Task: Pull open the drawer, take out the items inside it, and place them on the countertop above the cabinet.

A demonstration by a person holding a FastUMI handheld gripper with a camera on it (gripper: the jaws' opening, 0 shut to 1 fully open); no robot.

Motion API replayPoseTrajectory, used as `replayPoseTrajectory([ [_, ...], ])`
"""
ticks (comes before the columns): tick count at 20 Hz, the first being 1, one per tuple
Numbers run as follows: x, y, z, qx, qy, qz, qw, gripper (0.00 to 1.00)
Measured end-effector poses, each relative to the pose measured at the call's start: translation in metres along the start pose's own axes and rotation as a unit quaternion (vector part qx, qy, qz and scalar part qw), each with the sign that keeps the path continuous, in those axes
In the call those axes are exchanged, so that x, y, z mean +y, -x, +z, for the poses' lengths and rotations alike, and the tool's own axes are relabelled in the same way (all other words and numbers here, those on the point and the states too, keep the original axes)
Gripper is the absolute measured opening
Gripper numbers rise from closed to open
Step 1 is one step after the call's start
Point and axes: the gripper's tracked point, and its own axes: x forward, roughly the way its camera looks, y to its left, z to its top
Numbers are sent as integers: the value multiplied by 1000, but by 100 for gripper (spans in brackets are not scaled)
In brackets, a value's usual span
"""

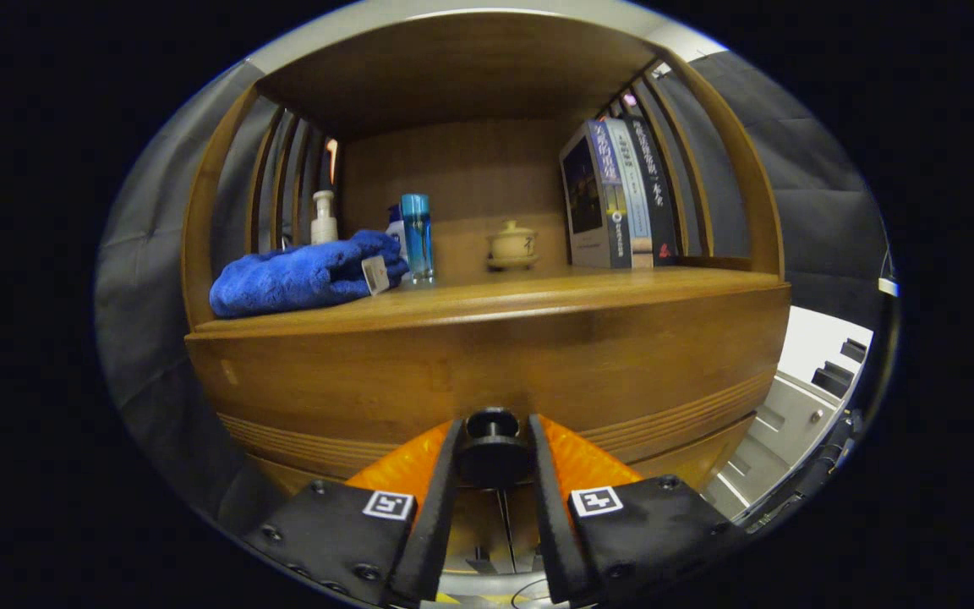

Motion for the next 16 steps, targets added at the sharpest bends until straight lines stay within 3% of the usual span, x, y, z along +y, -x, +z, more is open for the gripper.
replayPoseTrajectory([
  [4,-2,6,-6,29,-12,10,999,39],
  [7,-2,7,-6,32,13,8,999,39],
  [16,-4,66,-14,47,2,13,999,38],
])
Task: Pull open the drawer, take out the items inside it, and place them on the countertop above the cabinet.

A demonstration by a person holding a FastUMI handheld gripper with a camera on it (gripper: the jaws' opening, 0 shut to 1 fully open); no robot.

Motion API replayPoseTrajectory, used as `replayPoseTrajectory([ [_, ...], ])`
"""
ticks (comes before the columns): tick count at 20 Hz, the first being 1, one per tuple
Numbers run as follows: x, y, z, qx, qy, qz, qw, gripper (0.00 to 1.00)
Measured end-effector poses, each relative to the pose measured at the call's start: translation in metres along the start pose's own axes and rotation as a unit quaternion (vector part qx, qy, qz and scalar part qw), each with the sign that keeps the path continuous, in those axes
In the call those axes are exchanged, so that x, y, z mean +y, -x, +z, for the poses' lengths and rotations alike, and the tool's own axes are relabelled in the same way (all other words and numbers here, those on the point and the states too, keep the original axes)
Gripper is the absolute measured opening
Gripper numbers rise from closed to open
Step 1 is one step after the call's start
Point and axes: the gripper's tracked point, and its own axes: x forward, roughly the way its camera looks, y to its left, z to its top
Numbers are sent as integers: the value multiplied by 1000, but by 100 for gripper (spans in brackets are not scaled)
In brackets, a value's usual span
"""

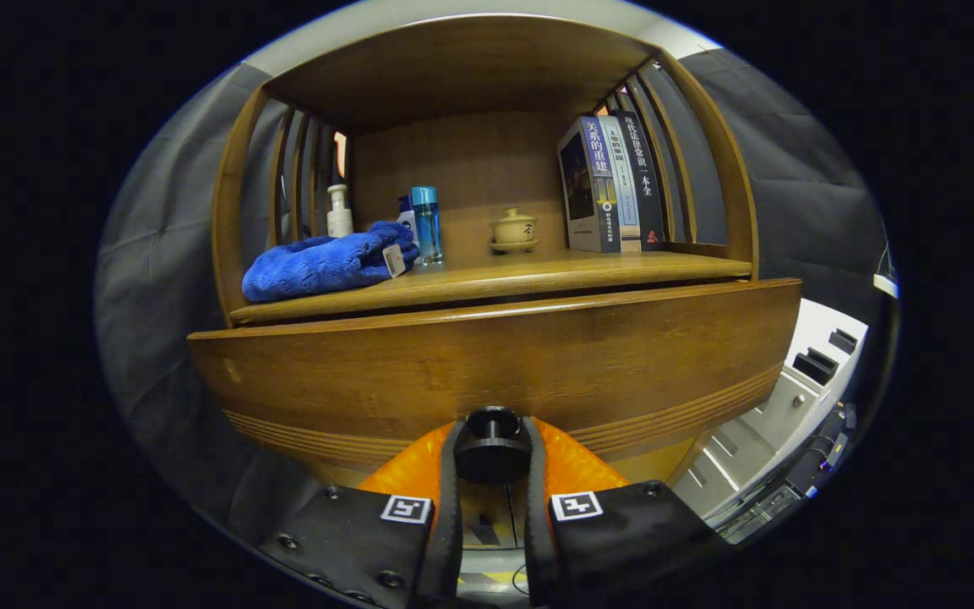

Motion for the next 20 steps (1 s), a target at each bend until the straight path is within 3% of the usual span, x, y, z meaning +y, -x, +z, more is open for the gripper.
replayPoseTrajectory([
  [20,-9,137,-47,47,3,19,999,38],
])
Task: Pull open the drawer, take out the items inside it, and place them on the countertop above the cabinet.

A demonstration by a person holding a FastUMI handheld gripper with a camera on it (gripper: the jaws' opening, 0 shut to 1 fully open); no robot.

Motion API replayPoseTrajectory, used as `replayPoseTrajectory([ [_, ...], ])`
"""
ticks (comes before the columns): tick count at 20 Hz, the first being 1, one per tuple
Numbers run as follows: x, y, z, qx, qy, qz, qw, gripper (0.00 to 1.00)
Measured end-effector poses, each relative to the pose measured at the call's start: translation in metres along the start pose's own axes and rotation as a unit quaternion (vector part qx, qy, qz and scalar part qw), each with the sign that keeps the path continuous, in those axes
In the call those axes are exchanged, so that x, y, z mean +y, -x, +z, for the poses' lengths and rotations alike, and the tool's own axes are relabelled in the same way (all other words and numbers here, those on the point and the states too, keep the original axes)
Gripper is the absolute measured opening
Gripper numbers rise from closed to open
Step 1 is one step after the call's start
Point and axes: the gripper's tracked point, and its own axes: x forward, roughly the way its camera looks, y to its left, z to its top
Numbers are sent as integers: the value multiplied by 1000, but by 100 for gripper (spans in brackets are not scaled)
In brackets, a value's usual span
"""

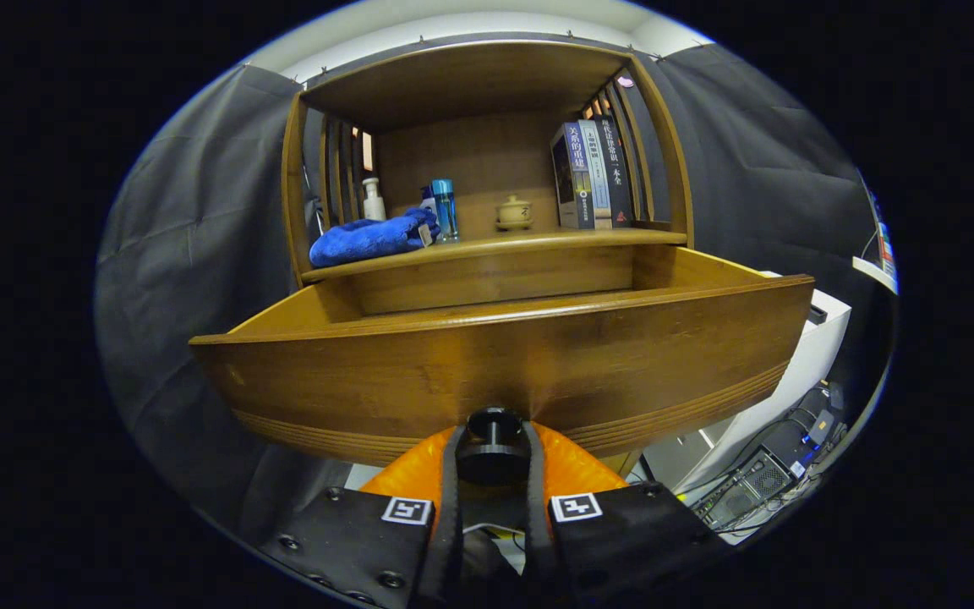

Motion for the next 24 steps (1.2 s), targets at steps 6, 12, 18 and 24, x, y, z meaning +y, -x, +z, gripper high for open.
replayPoseTrajectory([
  [6,-1,9,-6,10,-7,-3,1000,38],
  [12,-2,6,-12,19,-15,-11,1000,52],
  [18,-7,27,-1,17,-29,-23,999,99],
  [24,2,72,158,-104,-5,0,995,98],
])
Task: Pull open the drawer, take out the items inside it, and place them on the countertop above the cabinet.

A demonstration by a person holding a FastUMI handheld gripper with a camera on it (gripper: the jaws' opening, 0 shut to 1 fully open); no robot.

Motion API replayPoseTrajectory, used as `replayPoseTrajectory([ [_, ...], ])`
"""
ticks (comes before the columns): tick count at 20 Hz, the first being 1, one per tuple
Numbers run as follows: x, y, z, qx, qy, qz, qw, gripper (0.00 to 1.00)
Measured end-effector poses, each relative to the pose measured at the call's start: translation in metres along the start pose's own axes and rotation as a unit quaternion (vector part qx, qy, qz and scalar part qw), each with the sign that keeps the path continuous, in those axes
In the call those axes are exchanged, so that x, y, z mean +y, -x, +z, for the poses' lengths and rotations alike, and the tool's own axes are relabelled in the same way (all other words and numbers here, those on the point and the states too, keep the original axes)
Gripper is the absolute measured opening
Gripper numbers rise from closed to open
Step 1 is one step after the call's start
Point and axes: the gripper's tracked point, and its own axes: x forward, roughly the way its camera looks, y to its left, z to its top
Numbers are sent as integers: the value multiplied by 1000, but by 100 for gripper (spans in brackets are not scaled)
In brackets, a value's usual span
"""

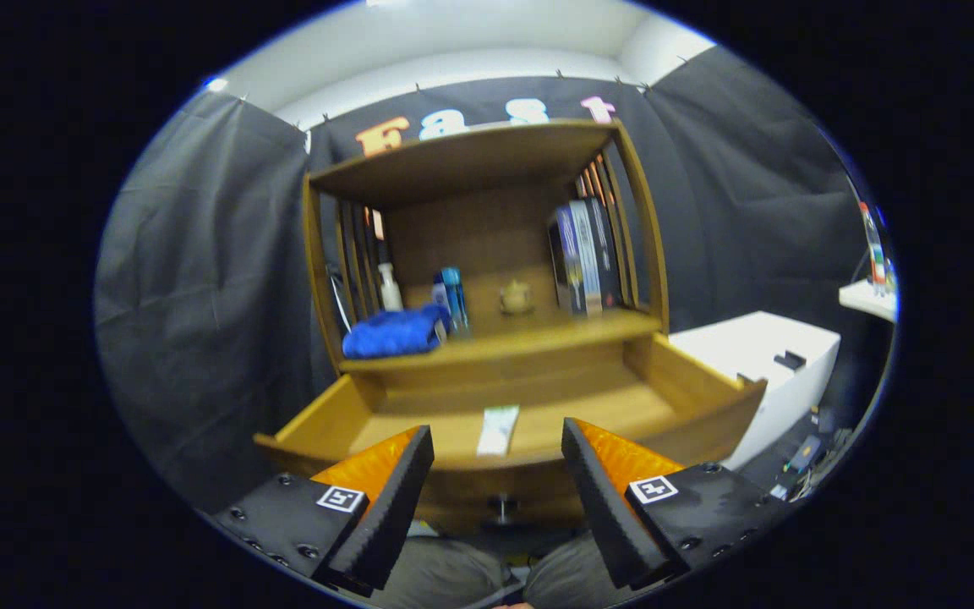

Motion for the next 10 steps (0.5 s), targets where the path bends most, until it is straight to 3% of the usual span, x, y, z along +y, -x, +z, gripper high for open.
replayPoseTrajectory([
  [2,0,-26,36,9,23,-8,1000,98],
  [5,27,-89,62,37,17,24,999,99],
  [7,26,-127,35,107,24,6,994,99],
  [10,30,-162,-35,248,-17,-17,968,99],
])
